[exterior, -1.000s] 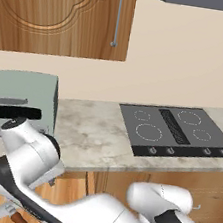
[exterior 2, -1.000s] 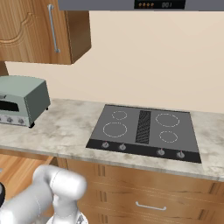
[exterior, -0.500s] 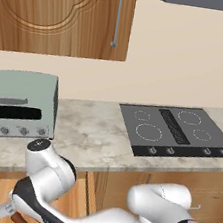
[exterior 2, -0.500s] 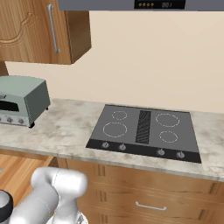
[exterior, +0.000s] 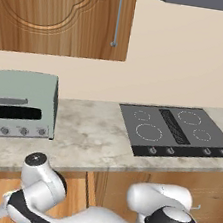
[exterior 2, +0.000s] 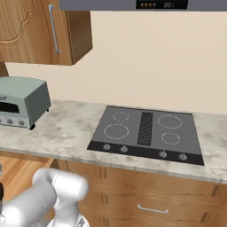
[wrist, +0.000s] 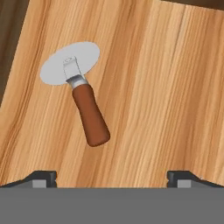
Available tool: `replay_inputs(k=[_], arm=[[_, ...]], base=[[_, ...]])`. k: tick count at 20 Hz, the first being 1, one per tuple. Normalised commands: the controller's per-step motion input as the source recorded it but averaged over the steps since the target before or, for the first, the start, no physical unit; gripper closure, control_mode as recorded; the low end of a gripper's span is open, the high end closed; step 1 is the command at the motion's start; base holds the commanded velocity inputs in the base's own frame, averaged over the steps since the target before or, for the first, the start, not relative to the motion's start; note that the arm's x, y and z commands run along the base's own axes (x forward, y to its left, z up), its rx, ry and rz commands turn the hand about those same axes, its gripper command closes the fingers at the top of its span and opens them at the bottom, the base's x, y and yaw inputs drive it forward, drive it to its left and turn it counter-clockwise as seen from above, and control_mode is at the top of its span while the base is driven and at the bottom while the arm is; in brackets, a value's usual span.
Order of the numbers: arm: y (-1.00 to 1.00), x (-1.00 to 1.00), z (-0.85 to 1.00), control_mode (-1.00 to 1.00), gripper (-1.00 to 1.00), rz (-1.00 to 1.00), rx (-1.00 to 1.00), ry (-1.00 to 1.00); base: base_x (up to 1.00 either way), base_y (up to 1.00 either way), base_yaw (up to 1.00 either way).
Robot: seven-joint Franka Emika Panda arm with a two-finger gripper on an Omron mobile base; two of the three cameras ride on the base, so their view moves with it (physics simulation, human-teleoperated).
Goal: Take the pizza cutter from the drawer on the left and place it on the dining counter for cutting.
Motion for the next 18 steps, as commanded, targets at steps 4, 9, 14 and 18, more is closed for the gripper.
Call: replay_inputs(k=[4,9,14,18], arm=[[0.46,0.09,-0.4,-1.0,-1.0,-0.03,-0.01,0.13],[0.16,0.14,-0.35,-1.0,-1.0,0.0,-0.03,0.02],[0.08,0.26,-0.31,-1.0,-1.0,0.0,-0.04,0.02],[0.14,0.31,-0.54,-1.0,-1.0,0.0,-0.03,0.09]], base=[[0.0,0.0,0.0],[0.0,0.0,0.0],[0.0,0.0,0.0],[0.0,0.0,0.0]])
